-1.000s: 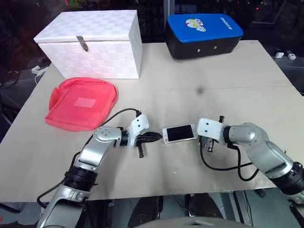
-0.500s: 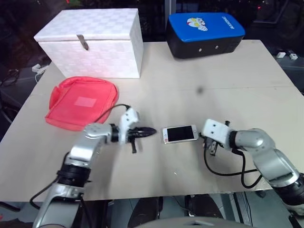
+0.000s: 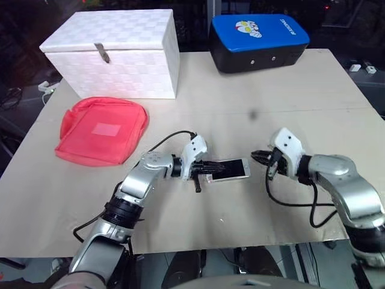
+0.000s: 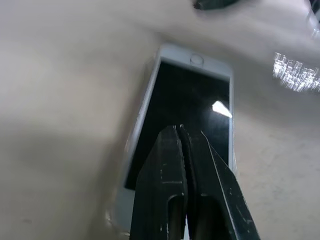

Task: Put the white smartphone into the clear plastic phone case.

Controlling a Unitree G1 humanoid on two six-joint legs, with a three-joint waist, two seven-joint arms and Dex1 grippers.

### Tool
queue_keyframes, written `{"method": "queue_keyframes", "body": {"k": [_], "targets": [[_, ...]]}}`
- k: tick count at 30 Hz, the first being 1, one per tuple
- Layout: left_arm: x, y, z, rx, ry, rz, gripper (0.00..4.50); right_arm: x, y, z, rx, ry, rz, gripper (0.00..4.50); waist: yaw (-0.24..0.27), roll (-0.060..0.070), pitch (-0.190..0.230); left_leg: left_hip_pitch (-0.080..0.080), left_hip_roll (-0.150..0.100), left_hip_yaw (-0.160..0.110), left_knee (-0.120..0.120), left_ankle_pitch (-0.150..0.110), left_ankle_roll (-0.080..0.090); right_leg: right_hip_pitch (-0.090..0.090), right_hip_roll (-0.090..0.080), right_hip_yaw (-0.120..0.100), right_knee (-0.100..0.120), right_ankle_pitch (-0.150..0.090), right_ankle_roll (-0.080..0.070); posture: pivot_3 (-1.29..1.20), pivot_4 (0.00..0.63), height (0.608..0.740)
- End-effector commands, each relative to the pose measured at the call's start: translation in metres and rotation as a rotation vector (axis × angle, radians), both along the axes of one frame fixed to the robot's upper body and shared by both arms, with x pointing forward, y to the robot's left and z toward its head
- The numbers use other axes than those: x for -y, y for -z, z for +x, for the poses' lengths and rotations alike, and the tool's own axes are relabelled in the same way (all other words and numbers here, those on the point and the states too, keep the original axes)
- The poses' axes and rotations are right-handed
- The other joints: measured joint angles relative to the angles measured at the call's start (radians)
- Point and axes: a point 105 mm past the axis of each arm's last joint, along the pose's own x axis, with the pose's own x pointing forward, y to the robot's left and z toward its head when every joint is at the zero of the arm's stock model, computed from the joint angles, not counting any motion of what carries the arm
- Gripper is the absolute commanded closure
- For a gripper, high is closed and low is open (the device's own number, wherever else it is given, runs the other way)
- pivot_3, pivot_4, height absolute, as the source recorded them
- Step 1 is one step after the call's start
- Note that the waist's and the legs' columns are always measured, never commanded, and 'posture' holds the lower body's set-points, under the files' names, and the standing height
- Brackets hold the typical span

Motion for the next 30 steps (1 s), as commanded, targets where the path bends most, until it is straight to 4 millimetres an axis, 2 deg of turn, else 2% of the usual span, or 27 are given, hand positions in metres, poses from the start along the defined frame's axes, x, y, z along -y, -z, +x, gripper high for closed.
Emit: {"method": "queue_keyframes", "body": {"k": [1,3,6,11,18,22,24,25,27,28,30], "targets": [[-0.007,0.016,-0.005,-0.009,-0.011,0.074,4.43,-0.008,0.002,0.005,-0.024,-0.042,0.013,4.5,0.005,0.0,0.0,0.0,0.0,0.0,0.0,0.0,0.0,0.0,0.0,0.0,0.0,0.0,0.0,0.0,0.15,0.74],[-0.007,0.016,-0.007,-0.012,-0.009,0.071,4.43,-0.01,0.01,0.004,-0.079,-0.066,0.003,4.5,0.01,0.0,0.0,0.0,0.0,0.0,0.0,0.0,0.0,0.0,-0.001,0.0,0.0,0.0,0.0,0.0,0.15,0.74],[-0.008,0.018,-0.009,-0.013,-0.011,0.075,4.43,-0.004,0.034,-0.001,-0.211,-0.094,-0.062,4.5,0.01,0.0,0.0,0.0,-0.001,0.0,0.001,0.0,0.0,0.001,-0.001,0.0,-0.001,0.0,0.0,0.0,0.15,0.74],[-0.009,0.021,-0.011,-0.005,-0.022,0.089,4.43,0.018,0.07,-0.001,-0.334,-0.07,-0.222,4.5,0.012,0.0,-0.003,0.008,0.0,0.0,-0.002,0.0,0.0,0.009,-0.001,0.0,-0.002,0.0,0.0,0.0,0.15,0.74],[-0.008,0.022,-0.012,-0.002,-0.043,0.091,4.43,0.016,0.104,-0.004,-0.53,-0.12,-0.27,4.5,0.01,-0.006,-0.016,0.02,-0.001,-0.001,-0.003,-0.003,0.005,0.02,-0.002,-0.001,-0.004,0.0,0.0,0.0,0.15,0.74],[-0.007,0.023,-0.014,-0.008,-0.051,0.089,4.43,0.016,0.122,-0.004,-0.596,-0.126,-0.279,4.5,0.008,-0.008,-0.027,0.032,0.0,-0.001,-0.007,-0.004,0.006,0.031,-0.001,-0.001,-0.007,-0.001,-0.001,0.0,0.15,0.74],[-0.007,0.024,-0.014,-0.009,-0.054,0.095,4.43,0.021,0.121,-0.003,-0.55,-0.133,-0.306,4.5,0.008,-0.008,-0.031,0.035,0.0,-0.001,-0.008,-0.004,0.007,0.035,-0.001,-0.001,-0.009,-0.001,0.0,0.0,0.15,0.74],[-0.008,0.024,-0.014,-0.012,-0.057,0.096,4.43,0.02,0.113,0.001,-0.468,-0.148,-0.299,4.5,0.008,-0.009,-0.033,0.036,0.0,-0.001,-0.008,-0.005,0.007,0.037,-0.002,-0.001,-0.01,-0.001,0.0,0.0,0.15,0.74],[-0.009,0.026,-0.015,-0.014,-0.058,0.103,4.43,0.008,0.079,0.011,-0.281,-0.171,-0.156,4.5,0.012,-0.01,-0.035,0.036,0.0,-0.001,-0.008,-0.005,0.007,0.037,-0.002,-0.001,-0.01,-0.001,0.0,0.0,0.15,0.74],[-0.01,0.027,-0.015,-0.015,-0.058,0.105,4.43,0.005,0.066,0.013,-0.236,-0.176,-0.096,4.5,0.013,-0.008,-0.034,0.035,0.0,-0.003,-0.008,-0.005,0.007,0.037,-0.002,-0.002,-0.012,-0.001,0.0,0.0,0.15,0.74],[-0.009,0.027,-0.015,-0.019,-0.054,0.104,4.43,0.001,0.028,0.007,-0.202,-0.214,0.085,4.5,0.012,-0.002,-0.03,0.032,0.0,-0.003,-0.008,-0.005,0.007,0.035,-0.002,-0.003,-0.012,-0.001,0.0,0.0,0.15,0.74]]}}
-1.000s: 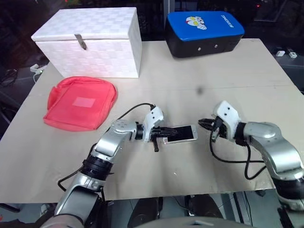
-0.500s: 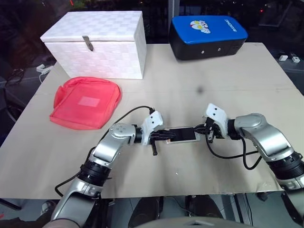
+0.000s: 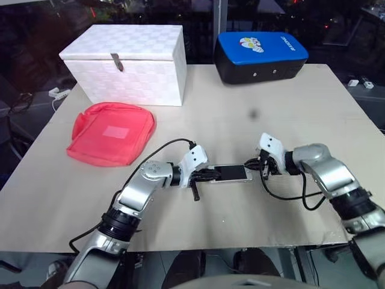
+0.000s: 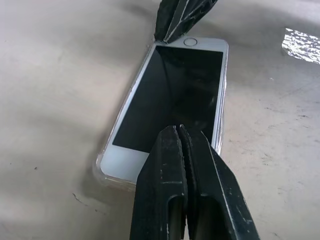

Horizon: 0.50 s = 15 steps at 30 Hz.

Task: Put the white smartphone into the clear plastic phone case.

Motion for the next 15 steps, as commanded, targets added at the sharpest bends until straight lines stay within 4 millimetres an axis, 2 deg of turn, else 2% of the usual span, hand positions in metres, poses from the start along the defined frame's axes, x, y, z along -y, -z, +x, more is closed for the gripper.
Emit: {"method": "queue_keyframes", "body": {"k": [1,3,7,11,15], "targets": [[-0.003,0.01,-0.004,-0.034,0.002,0.033,4.43,0.001,-0.037,-0.015,-0.015,-0.041,0.2,4.5,0.0,0.005,0.004,-0.002,0.0,0.0,0.0,0.0,0.0,-0.001,0.0,0.0,0.0,0.0,0.0,0.0,0.15,0.74],[-0.003,0.01,-0.004,-0.033,0.005,0.035,4.43,0.003,-0.054,-0.02,0.004,-0.071,0.223,4.5,-0.001,0.01,0.008,-0.007,0.0,0.0,0.0,0.0,0.0,-0.006,0.0,0.0,0.0,0.0,0.0,0.0,0.15,0.74],[-0.002,0.01,-0.003,-0.029,0.008,0.036,4.43,0.003,-0.047,-0.032,-0.007,-0.122,0.121,4.5,-0.001,0.01,0.009,-0.014,0.0,0.0,0.0,0.0,0.0,-0.014,0.0,0.0,0.002,0.0,0.0,0.0,0.15,0.74],[-0.002,0.009,-0.002,-0.028,0.007,0.036,4.43,0.009,-0.021,-0.034,-0.033,-0.118,-0.022,4.5,-0.001,0.011,0.01,-0.019,0.0,0.0,0.002,0.001,0.0,-0.017,0.0,0.0,0.001,0.0,0.0,0.0,0.15,0.74],[-0.002,0.009,-0.003,-0.03,0.008,0.034,4.43,0.025,0.023,-0.027,-0.101,-0.083,-0.229,4.5,-0.003,0.01,0.01,-0.019,0.0,0.0,0.003,0.001,0.0,-0.016,0.0,0.0,0.001,0.0,0.0,0.0,0.15,0.74]]}}
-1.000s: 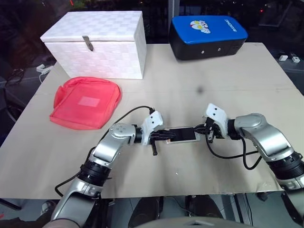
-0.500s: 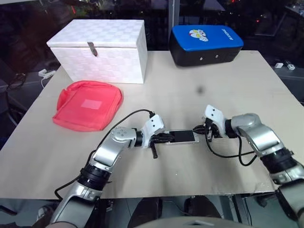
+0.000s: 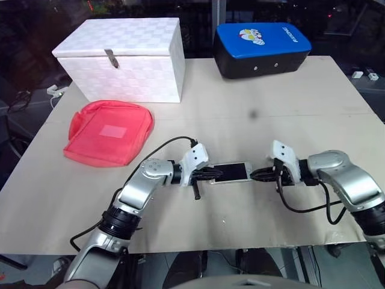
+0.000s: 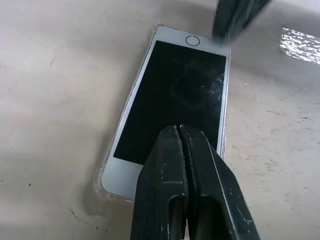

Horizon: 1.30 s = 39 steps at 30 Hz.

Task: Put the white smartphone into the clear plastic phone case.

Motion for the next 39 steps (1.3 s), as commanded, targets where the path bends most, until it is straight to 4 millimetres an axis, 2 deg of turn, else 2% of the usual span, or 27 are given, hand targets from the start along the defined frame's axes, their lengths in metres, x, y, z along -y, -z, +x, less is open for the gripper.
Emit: {"method": "queue_keyframes", "body": {"k": [1,8,10,12,14,16,20,23,29,34,37,39], "targets": [[-0.004,0.015,-0.004,-0.052,-0.014,0.041,4.43,0.018,0.039,0.002,-0.065,0.029,-0.192,4.5,0.0,0.0,0.0,0.0,0.0,0.0,0.0,0.0,0.0,0.0,0.0,0.0,0.0,0.0,0.0,0.0,0.15,0.74],[-0.004,0.014,-0.004,-0.049,-0.02,0.043,4.43,0.007,0.073,-0.01,-0.192,-0.11,-0.343,4.5,-0.005,-0.009,-0.009,0.002,0.0,-0.001,0.0,0.0,0.0,0.001,0.0,-0.001,0.0,0.0,0.0,0.0,0.15,0.74],[-0.003,0.014,-0.004,-0.05,-0.022,0.042,4.43,0.001,0.074,-0.015,-0.197,-0.153,-0.354,4.5,-0.004,-0.011,-0.011,0.006,0.001,-0.001,-0.001,0.0,0.0,0.004,0.001,-0.001,0.0,0.0,0.0,0.0,0.15,0.74],[-0.003,0.014,-0.005,-0.052,-0.026,0.041,4.43,-0.002,0.07,-0.008,-0.14,-0.123,-0.345,4.5,-0.003,-0.012,-0.011,0.014,0.001,-0.002,-0.004,0.0,0.0,0.012,0.001,-0.001,-0.003,0.0,-0.001,0.0,0.15,0.74],[-0.003,0.014,-0.005,-0.052,-0.032,0.041,4.43,-0.003,0.054,0.007,-0.045,-0.052,-0.285,4.5,-0.004,-0.015,-0.013,0.02,0.001,-0.001,-0.009,-0.001,0.0,0.017,0.0,-0.001,-0.007,0.0,-0.001,0.0,0.15,0.74],[-0.005,0.015,-0.005,-0.053,-0.039,0.041,4.43,-0.002,0.026,0.013,0.007,0.01,-0.166,4.5,-0.002,-0.014,-0.012,0.02,0.001,-0.001,-0.01,-0.001,0.0,0.017,0.0,-0.001,-0.007,0.0,-0.001,0.0,0.15,0.74],[-0.006,0.015,-0.006,-0.055,-0.047,0.039,4.43,0.005,-0.031,0.0,0.069,0.031,0.067,4.5,0.002,-0.005,-0.003,0.013,0.001,-0.001,-0.01,0.0,0.0,0.011,0.0,0.0,-0.006,0.0,0.0,0.0,0.15,0.74],[-0.006,0.016,-0.006,-0.054,-0.046,0.038,4.43,0.007,-0.045,-0.007,0.079,0.039,0.123,4.5,0.003,-0.001,-0.001,-0.002,0.0,-0.001,-0.008,0.003,-0.005,-0.003,0.0,-0.001,-0.004,0.0,0.0,0.0,0.15,0.74],[-0.005,0.014,-0.005,-0.046,-0.038,0.035,4.43,-0.006,-0.032,-0.013,0.059,0.014,0.136,4.5,0.003,-0.001,0.001,-0.003,0.0,-0.002,-0.009,0.003,-0.005,-0.003,0.0,-0.001,-0.007,0.0,0.0,0.0,0.15,0.74],[-0.005,0.013,-0.006,-0.041,-0.031,0.039,4.43,-0.011,-0.002,-0.014,0.003,-0.017,0.053,4.5,0.002,-0.001,0.003,-0.002,0.0,-0.002,-0.009,0.003,-0.005,-0.003,0.0,-0.001,-0.007,0.0,0.0,0.0,0.15,0.74],[-0.006,0.014,-0.007,-0.032,-0.023,0.05,4.43,-0.005,0.022,-0.012,-0.032,-0.024,-0.047,4.5,0.001,-0.001,0.003,-0.002,0.0,-0.002,-0.008,0.003,-0.005,-0.002,0.0,-0.001,-0.007,0.0,0.0,0.0,0.15,0.74],[-0.006,0.016,-0.009,-0.021,-0.009,0.065,4.43,-0.001,0.03,-0.012,-0.063,-0.025,-0.083,4.5,0.001,-0.001,0.003,0.0,0.0,-0.002,-0.008,0.003,-0.006,-0.001,0.0,-0.001,-0.007,0.0,0.0,0.0,0.15,0.74]]}}
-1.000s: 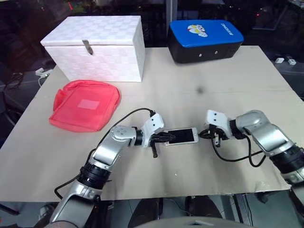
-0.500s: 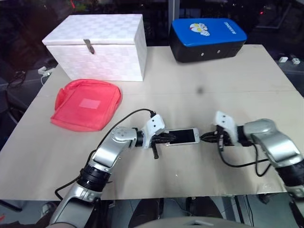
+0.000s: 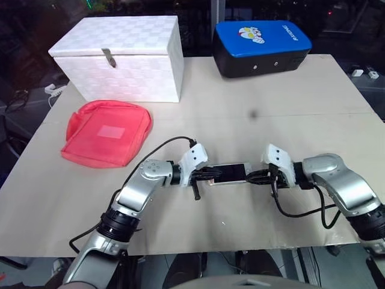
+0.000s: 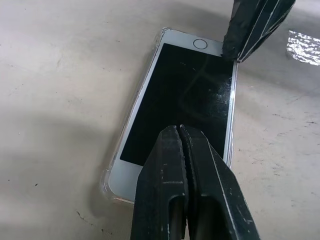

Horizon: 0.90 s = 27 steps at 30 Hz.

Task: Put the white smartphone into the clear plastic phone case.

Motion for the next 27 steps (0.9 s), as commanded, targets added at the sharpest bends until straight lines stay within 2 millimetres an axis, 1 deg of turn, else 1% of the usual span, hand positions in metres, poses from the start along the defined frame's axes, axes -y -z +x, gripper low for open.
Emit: {"method": "queue_keyframes", "body": {"k": [1,8,13,15,17,20,25,27], "targets": [[-0.005,0.018,-0.007,-0.034,0.006,0.064,4.43,0.015,0.033,-0.002,-0.095,0.032,-0.118,4.5,0.001,0.0,0.0,0.0,0.0,0.0,0.0,0.0,0.0,0.0,0.0,0.0,0.0,0.0,0.0,0.0,0.15,0.74],[-0.004,0.023,-0.01,-0.035,0.016,0.071,4.43,0.019,0.046,-0.006,-0.175,-0.003,-0.188,4.5,0.002,-0.004,-0.004,0.002,0.0,0.0,0.0,0.0,0.0,0.002,0.0,0.0,0.0,0.0,0.0,0.0,0.15,0.74],[-0.001,0.023,-0.011,-0.036,0.02,0.068,4.43,0.021,0.059,-0.011,-0.233,-0.025,-0.246,4.5,0.004,-0.007,-0.011,0.003,0.0,0.0,0.0,0.0,0.001,0.002,0.0,0.0,0.0,0.0,0.0,0.0,0.15,0.74],[-0.001,0.023,-0.012,-0.039,0.023,0.066,4.43,0.019,0.068,-0.013,-0.266,-0.033,-0.263,4.5,0.004,-0.009,-0.014,0.003,0.0,-0.001,0.0,-0.002,0.004,0.002,0.0,0.0,0.0,0.0,0.0,0.0,0.15,0.74],[0.0,0.023,-0.014,-0.043,0.026,0.063,4.43,0.02,0.077,-0.014,-0.291,-0.037,-0.289,4.5,0.004,-0.009,-0.014,0.006,0.0,-0.001,0.0,-0.003,0.005,0.006,0.0,0.0,0.0,0.0,0.0,0.0,0.15,0.74],[0.001,0.022,-0.015,-0.05,0.023,0.059,4.43,0.025,0.091,-0.015,-0.323,-0.038,-0.327,4.5,0.004,-0.012,-0.018,0.021,0.0,0.0,-0.007,-0.003,0.005,0.018,-0.001,0.0,-0.005,-0.001,-0.001,0.0,0.15,0.74],[-0.001,0.025,-0.016,-0.062,0.019,0.062,4.43,0.027,0.106,-0.02,-0.347,-0.058,-0.367,4.5,0.002,-0.015,-0.028,0.024,0.001,0.0,-0.009,-0.003,0.005,0.021,-0.001,0.0,-0.004,-0.001,-0.001,0.0,0.15,0.74],[-0.001,0.025,-0.015,-0.064,0.017,0.061,4.43,0.024,0.105,-0.015,-0.301,-0.046,-0.34,4.5,0.002,-0.017,-0.03,0.025,0.001,0.0,-0.009,-0.003,0.005,0.022,-0.001,0.001,-0.004,-0.001,-0.001,0.0,0.15,0.74]]}}
